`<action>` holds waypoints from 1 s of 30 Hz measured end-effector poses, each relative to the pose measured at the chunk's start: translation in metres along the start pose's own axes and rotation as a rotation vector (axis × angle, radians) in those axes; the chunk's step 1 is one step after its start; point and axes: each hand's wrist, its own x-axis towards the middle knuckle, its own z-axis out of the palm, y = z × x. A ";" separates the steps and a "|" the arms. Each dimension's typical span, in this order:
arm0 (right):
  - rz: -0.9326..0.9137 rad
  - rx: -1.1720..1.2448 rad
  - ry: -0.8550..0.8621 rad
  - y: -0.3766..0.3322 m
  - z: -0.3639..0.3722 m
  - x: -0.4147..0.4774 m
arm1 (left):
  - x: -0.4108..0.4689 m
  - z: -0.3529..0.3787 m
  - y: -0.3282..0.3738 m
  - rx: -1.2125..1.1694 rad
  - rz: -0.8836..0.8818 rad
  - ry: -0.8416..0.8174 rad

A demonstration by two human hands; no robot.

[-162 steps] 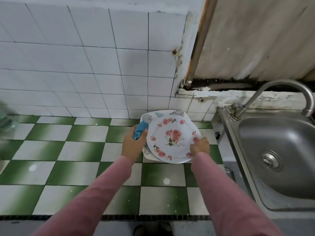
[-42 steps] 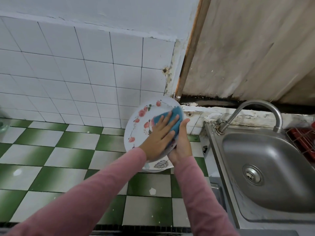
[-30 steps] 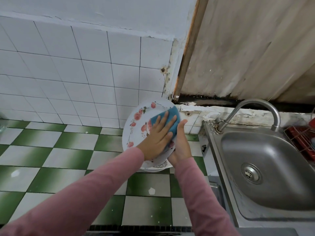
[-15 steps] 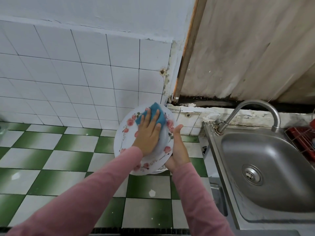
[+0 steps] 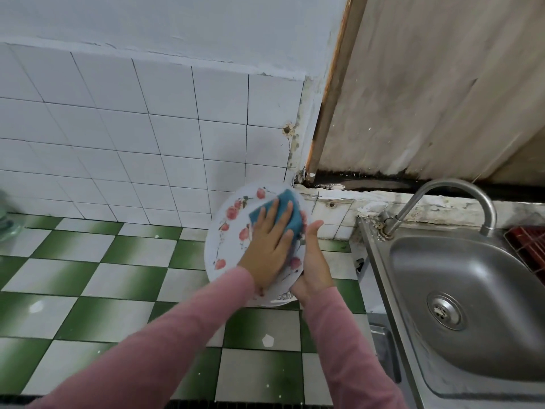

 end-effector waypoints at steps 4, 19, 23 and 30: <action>0.041 0.057 -0.064 0.001 -0.002 -0.006 | 0.017 -0.021 -0.032 -0.010 -0.304 -0.003; -0.043 0.086 0.045 -0.014 0.006 -0.003 | -0.018 0.003 0.009 -0.171 0.006 -0.116; 0.032 0.113 -0.013 -0.011 0.010 -0.013 | 0.011 -0.010 -0.010 -0.061 -0.154 -0.116; -0.082 0.095 0.060 -0.029 -0.003 -0.021 | -0.011 -0.016 -0.056 0.034 -0.274 -0.240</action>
